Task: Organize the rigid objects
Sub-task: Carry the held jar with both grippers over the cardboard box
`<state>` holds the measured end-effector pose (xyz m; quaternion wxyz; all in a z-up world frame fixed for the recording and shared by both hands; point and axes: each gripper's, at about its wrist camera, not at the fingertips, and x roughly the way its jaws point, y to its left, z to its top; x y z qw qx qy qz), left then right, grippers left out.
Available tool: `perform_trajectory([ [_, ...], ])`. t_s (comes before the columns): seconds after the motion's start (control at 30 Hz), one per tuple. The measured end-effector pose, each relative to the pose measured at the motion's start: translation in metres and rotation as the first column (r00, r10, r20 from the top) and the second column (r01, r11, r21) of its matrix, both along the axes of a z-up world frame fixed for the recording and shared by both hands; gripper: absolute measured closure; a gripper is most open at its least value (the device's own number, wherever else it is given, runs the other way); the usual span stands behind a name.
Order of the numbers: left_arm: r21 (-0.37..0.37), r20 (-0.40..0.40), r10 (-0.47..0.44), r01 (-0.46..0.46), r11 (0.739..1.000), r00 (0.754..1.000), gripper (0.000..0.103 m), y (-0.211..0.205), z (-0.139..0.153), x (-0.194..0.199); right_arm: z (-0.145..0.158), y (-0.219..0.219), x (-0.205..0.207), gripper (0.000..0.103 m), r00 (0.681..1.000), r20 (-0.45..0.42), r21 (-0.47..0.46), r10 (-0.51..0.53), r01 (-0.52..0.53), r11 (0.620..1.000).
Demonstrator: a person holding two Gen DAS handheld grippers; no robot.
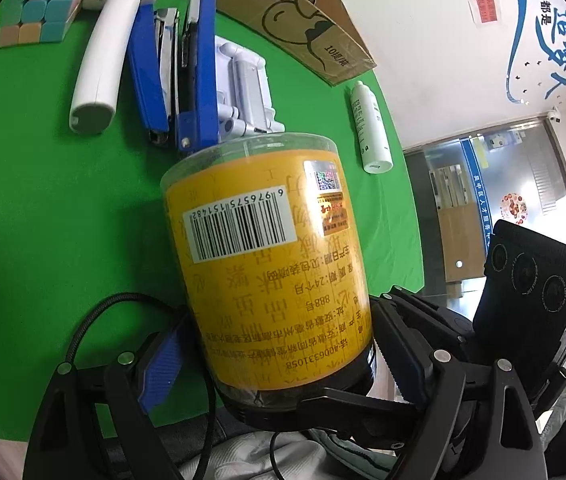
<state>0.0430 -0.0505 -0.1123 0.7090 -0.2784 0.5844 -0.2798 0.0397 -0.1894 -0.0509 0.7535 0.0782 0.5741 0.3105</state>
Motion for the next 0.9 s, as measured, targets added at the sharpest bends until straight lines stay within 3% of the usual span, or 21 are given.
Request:
perform_trajectory([
  [0.27, 0.055, 0.102, -0.026, 0.021, 0.998, 0.994, 0.019, 0.002, 0.040, 0.002, 0.014, 0.002, 0.002, 0.022, 0.998, 0.053, 0.016, -0.021, 0.020, 1.000],
  [0.43, 0.105, 0.195, -0.042, 0.021, 0.994, 0.980, 0.019, -0.001, 0.077, 0.009, 0.036, 0.000, 0.007, 0.022, 0.992, 0.125, 0.040, -0.035, 0.030, 0.999],
  [0.63, 0.142, 0.247, -0.062, 0.028, 0.990, 0.967, 0.020, -0.008, 0.105, 0.024, 0.051, -0.007, 0.022, 0.022, 0.984, 0.162, 0.067, -0.069, 0.059, 0.996],
  [0.9, 0.159, 0.301, -0.087, 0.040, 0.986, 0.949, 0.020, -0.030, 0.145, 0.084, 0.078, -0.021, 0.075, 0.022, 0.965, 0.235, 0.065, -0.116, 0.103, 0.992],
])
